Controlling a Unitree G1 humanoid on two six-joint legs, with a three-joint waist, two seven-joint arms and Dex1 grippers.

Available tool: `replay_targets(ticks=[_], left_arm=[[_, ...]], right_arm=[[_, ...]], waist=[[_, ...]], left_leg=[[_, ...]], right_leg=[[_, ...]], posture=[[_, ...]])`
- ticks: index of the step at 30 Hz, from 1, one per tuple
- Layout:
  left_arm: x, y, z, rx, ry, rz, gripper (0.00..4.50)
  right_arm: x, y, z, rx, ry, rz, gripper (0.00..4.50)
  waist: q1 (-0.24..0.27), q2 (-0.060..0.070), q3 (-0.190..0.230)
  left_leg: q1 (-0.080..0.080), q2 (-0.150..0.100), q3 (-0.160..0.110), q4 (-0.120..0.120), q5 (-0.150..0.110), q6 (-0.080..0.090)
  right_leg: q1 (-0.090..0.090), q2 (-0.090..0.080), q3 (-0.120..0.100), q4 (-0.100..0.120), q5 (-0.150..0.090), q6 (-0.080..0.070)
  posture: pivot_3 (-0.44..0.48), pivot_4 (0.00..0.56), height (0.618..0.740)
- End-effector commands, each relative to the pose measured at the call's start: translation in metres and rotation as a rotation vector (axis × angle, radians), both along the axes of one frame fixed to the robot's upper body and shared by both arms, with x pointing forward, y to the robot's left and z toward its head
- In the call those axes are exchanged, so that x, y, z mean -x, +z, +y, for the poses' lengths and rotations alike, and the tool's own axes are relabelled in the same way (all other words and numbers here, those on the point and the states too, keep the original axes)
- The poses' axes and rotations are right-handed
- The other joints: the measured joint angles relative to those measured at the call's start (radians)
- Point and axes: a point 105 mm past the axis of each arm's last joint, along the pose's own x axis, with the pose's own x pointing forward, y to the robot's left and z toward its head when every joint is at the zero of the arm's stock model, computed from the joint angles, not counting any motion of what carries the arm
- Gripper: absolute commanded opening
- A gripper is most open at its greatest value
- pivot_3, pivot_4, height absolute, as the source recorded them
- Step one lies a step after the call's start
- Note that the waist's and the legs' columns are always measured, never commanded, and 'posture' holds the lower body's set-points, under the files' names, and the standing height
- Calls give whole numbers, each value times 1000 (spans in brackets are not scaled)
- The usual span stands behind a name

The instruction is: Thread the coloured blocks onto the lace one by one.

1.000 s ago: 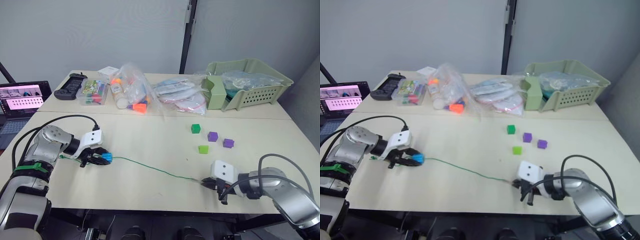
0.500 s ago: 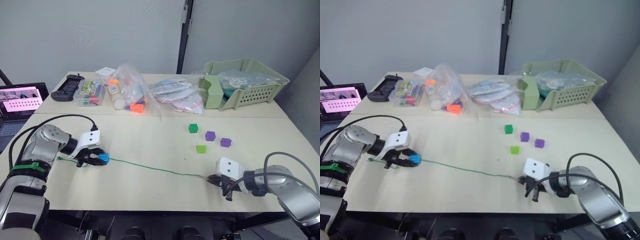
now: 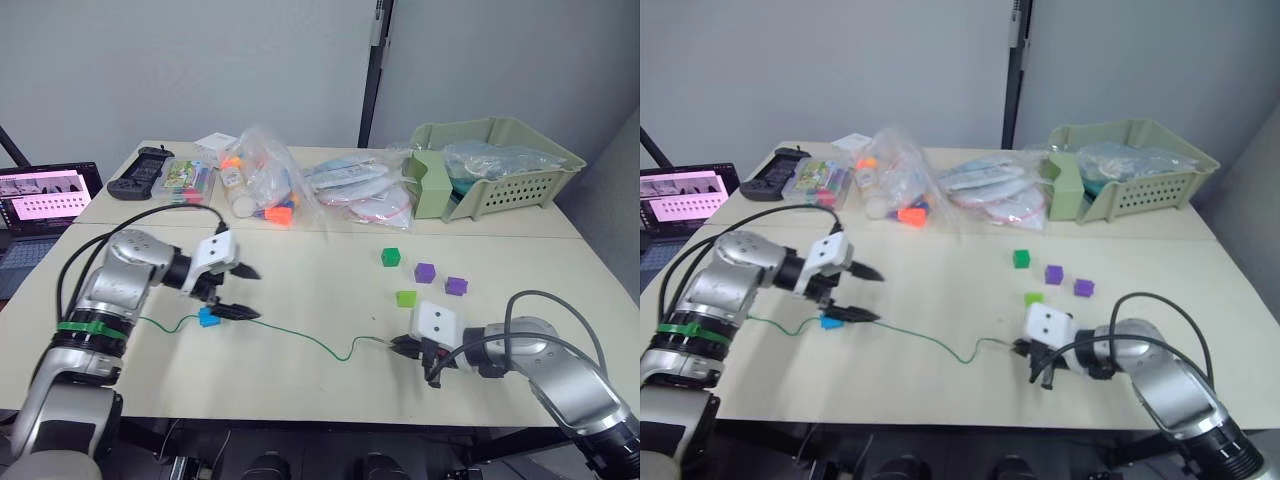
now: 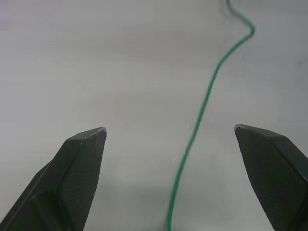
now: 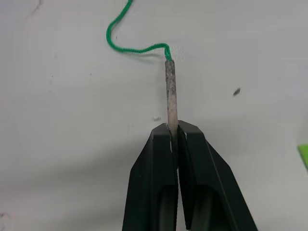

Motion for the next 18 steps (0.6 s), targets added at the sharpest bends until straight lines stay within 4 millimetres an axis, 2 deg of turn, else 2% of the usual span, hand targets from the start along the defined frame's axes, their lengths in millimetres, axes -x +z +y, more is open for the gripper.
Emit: replay_targets(ticks=[1,4,7,10,18], left_arm=[[15,-4,-38,65,-81,12,4488],[24,-24,-71,82,-110,7,4488],[33,-35,-91,109,-130,23,4488],[40,-47,-99,104,-150,17,4488],[40,-54,-111,118,-134,-20,4488]], right_arm=[[-1,1,10,10,35,-15,0],[-1,-2,21,29,73,-17,0],[-1,-1,27,32,93,-21,0],[-2,0,30,30,97,-21,0],[-1,1,29,39,92,-16,0]], waist=[[-1,0,0],[-4,0,0],[-3,0,0],[-2,0,0],[1,0,0]], left_leg=[[0,0,0,0,0,0],[1,0,-1,0,0,0],[1,0,-1,0,0,0],[1,0,-1,0,0,0],[1,-1,-1,0,0,0]], right_leg=[[0,0,0,1,0,0],[0,0,0,1,0,0],[0,0,0,1,0,0],[0,0,1,1,0,0],[1,0,1,0,0,0]], posture=[[0,150,740],[0,150,740],[0,150,740],[0,150,740],[0,150,740]])
